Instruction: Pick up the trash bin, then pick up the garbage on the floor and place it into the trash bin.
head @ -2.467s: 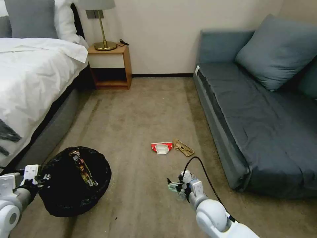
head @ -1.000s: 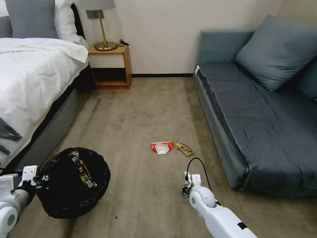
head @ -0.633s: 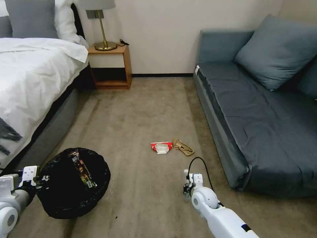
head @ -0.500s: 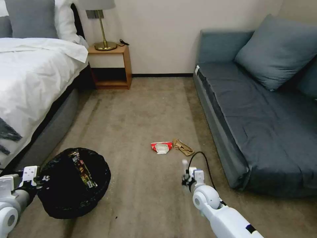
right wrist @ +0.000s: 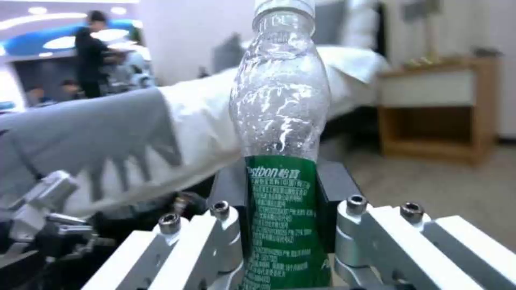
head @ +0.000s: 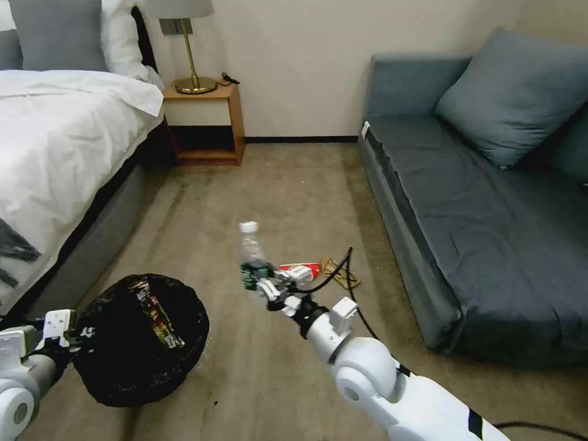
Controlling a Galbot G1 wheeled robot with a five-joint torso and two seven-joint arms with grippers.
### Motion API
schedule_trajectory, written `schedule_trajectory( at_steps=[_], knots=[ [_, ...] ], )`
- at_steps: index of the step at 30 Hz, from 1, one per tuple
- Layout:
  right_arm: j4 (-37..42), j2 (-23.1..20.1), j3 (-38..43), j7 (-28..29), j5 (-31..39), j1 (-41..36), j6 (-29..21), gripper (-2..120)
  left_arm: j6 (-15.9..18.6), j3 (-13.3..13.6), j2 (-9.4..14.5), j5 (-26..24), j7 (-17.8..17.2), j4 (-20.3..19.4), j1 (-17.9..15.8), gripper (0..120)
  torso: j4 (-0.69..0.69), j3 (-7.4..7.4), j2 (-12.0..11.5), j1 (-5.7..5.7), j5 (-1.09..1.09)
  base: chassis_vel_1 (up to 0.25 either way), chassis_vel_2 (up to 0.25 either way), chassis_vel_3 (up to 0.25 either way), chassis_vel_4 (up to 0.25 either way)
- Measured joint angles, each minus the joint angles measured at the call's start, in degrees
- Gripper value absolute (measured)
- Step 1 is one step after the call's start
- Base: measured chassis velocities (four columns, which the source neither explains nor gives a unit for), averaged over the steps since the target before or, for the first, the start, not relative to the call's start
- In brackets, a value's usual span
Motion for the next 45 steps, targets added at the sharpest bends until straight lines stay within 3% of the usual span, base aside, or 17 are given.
schedule_trajectory(
  at_steps=[14,30,37,39,45],
  knots=[
    [-12.9,13.1,-11.8,0.8,-0.2,11.7,2.0,22,0.0,-0.7,-1.2,-0.2,-0.1,-0.7,0.4,3,0.01,0.01,0.0,0.00,-0.01,0.000,0.000,0.000,0.000],
    [-17.0,19.3,-14.5,1.9,-1.3,12.3,1.5,22,0.0,-0.3,-1.6,-0.3,-0.1,-0.7,0.2,3,0.00,0.00,0.0,0.00,0.00,0.000,0.000,0.000,0.000],
    [-18.0,20.1,-14.9,2.5,-1.4,11.7,0.9,44,0.0,-0.3,-1.7,-0.6,-0.1,-0.7,0.2,3,0.00,0.00,0.0,0.00,0.00,0.000,0.000,0.000,0.000],
    [-18.0,19.8,-14.9,2.5,-1.4,11.3,0.9,55,0.0,-0.3,-1.7,-0.7,-0.1,-0.7,0.2,3,0.00,0.00,0.0,0.00,0.00,0.000,0.000,0.000,0.000],
    [-18.2,19.6,-14.7,2.5,-1.6,11.0,0.9,70,0.0,-0.1,-1.7,-0.7,-0.1,-0.7,0.1,3,0.00,0.00,0.0,0.00,0.01,0.000,0.000,0.000,0.000]
  ],
)
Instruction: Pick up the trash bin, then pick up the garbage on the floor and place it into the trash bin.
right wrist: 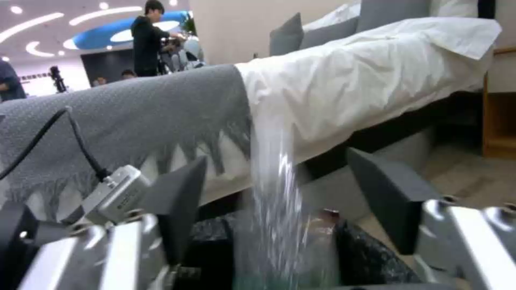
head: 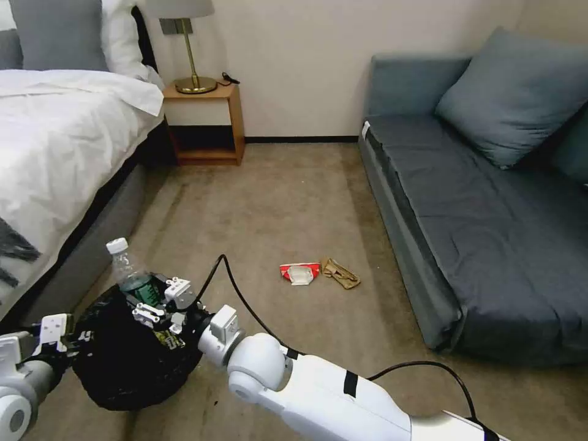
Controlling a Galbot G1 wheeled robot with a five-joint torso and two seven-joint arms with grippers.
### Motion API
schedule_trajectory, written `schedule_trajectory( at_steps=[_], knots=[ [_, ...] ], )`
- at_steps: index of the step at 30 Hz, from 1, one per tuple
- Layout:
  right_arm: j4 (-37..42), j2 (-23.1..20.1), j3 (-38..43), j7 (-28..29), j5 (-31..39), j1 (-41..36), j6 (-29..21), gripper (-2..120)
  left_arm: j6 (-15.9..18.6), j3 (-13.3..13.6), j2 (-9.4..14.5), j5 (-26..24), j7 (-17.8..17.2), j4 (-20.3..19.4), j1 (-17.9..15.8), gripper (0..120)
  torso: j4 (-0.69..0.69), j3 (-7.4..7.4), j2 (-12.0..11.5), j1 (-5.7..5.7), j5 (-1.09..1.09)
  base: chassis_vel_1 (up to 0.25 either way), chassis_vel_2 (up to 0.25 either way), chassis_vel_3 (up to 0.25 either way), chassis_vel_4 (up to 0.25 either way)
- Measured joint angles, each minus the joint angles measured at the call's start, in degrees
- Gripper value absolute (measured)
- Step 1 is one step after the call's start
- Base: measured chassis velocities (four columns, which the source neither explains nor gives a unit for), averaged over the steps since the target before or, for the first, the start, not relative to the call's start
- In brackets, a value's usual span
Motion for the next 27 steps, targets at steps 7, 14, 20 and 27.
schedule_trajectory(
  at_steps=[7,14,20,27],
  knots=[
    [0.4,-1.0,1.0,0.0,-0.2,-0.9,-0.1,98,0.0,0.3,0.1,0.0,0.0,0.1,-0.2,3,0.00,0.00,0.0,0.00,0.00,0.000,0.000,0.000,0.000],
    [1.7,-2.6,3.2,1.6,-1.5,-2.8,-0.5,100,0.0,0.2,0.3,-0.1,0.0,0.3,-0.4,3,0.00,0.00,0.0,0.00,0.01,0.000,0.000,0.000,0.000],
    [5.0,-6.7,9.7,2.9,-6.3,-8.4,-1.2,100,0.0,0.0,0.3,-0.1,0.0,0.6,-0.5,3,0.01,0.00,0.0,0.00,0.02,0.000,0.000,0.000,0.000],
    [7.2,-13.1,16.4,2.6,-9.4,-13.9,1.5,100,0.0,-0.2,0.4,-0.2,0.0,1.3,-0.9,3,0.00,0.00,0.0,0.00,0.02,0.000,0.000,0.000,0.000]
  ],
)
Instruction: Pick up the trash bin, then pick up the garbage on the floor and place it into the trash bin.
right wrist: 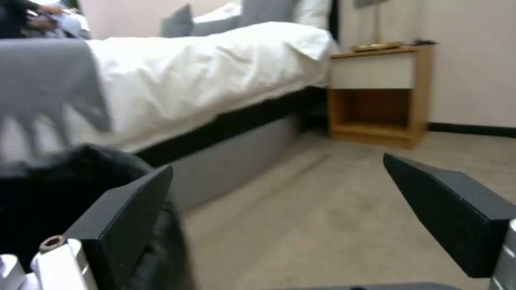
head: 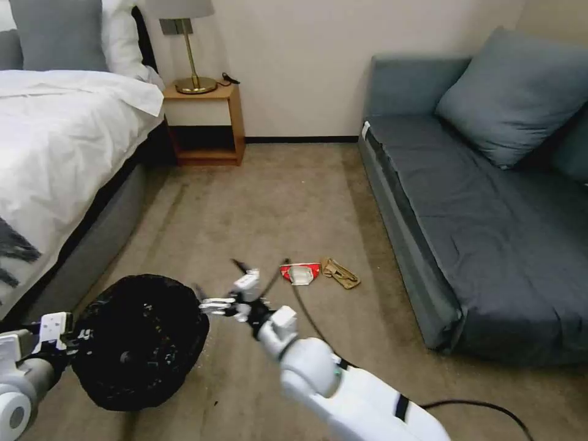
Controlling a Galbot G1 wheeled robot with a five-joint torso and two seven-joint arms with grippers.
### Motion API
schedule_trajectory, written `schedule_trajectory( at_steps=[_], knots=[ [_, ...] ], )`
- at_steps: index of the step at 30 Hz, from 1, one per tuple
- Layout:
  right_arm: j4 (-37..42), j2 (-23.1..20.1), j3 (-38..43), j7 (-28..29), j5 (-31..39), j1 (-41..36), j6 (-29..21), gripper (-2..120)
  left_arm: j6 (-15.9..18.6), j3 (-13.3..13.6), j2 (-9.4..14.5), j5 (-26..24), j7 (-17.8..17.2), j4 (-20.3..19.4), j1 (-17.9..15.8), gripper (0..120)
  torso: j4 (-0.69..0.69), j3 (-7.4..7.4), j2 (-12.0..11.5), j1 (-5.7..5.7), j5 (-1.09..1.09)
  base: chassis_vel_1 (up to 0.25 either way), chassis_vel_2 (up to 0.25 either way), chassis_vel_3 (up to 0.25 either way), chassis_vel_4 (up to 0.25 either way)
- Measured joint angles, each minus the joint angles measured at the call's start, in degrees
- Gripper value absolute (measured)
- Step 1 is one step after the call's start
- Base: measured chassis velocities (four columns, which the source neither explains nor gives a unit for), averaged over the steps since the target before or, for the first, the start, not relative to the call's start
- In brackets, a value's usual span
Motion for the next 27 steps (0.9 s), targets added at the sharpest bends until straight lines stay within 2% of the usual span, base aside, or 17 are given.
schedule_trajectory(
  at_steps=[10,18,27],
  knots=[
    [2.1,-5.1,5.0,-1.9,-2.2,-6.5,2.1,100,0.0,0.0,-0.1,-0.1,0.0,0.1,-0.4,3,0.00,0.00,0.0,0.00,0.00,0.000,0.000,0.000,0.000],
    [2.3,-5.8,5.7,-2.6,-2.9,-8.3,2.3,100,0.0,-0.5,0.2,-0.4,0.0,-0.1,-0.1,3,0.01,0.00,0.0,0.00,-0.01,-0.053,0.050,0.052,-0.049],
    [1.7,-5.9,5.9,-2.8,-2.9,-8.8,2.3,100,0.0,-0.7,0.2,-0.6,0.0,-0.2,0.0,3,0.00,0.00,0.0,0.00,-0.01,-0.150,0.143,0.151,-0.147]
  ],
)
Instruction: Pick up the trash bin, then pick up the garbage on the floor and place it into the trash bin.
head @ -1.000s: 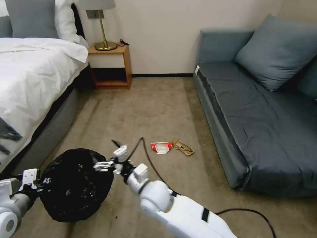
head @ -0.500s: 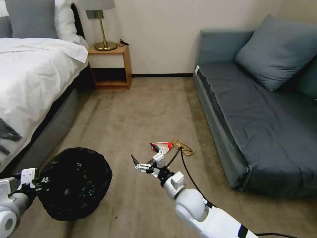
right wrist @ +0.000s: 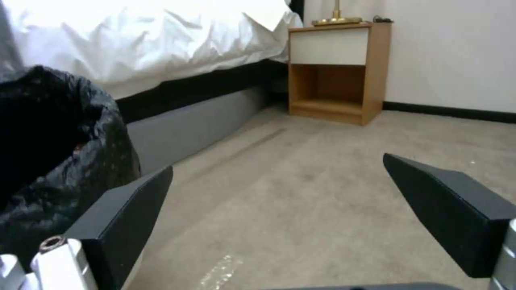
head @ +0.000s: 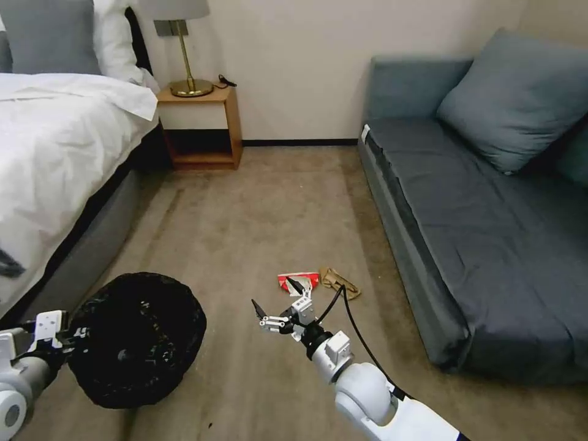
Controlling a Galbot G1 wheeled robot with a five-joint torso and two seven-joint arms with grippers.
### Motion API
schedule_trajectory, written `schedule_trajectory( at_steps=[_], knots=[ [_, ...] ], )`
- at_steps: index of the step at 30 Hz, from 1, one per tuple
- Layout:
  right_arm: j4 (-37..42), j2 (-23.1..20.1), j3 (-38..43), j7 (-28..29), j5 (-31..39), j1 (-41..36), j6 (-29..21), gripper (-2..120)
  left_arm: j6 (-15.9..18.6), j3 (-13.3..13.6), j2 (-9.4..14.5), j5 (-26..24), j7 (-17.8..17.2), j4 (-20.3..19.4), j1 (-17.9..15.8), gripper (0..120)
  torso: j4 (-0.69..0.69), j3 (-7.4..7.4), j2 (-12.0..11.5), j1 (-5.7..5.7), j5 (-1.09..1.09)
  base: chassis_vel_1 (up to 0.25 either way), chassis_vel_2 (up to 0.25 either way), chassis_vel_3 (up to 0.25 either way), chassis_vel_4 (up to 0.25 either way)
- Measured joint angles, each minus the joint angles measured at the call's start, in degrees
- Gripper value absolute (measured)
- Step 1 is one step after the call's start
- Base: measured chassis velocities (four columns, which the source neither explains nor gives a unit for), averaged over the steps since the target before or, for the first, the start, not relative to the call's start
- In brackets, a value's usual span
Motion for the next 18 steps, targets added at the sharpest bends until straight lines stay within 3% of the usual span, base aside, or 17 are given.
schedule_trajectory(
  at_steps=[10,18],
  knots=[
    [-1.4,0.0,0.0,-0.1,-0.2,-0.1,-0.4,100,0.0,0.2,-0.1,0.0,0.0,0.0,-0.2,3,0.00,0.00,0.0,0.00,-0.01,-0.132,0.146,0.138,-0.149],
    [-2.9,0.1,-0.5,0.4,-0.7,0.8,-2.1,100,0.0,-1.4,0.2,0.0,0.0,0.1,0.6,3,0.01,0.00,0.0,0.00,-0.02,-0.152,0.154,0.159,-0.148]
  ],
)
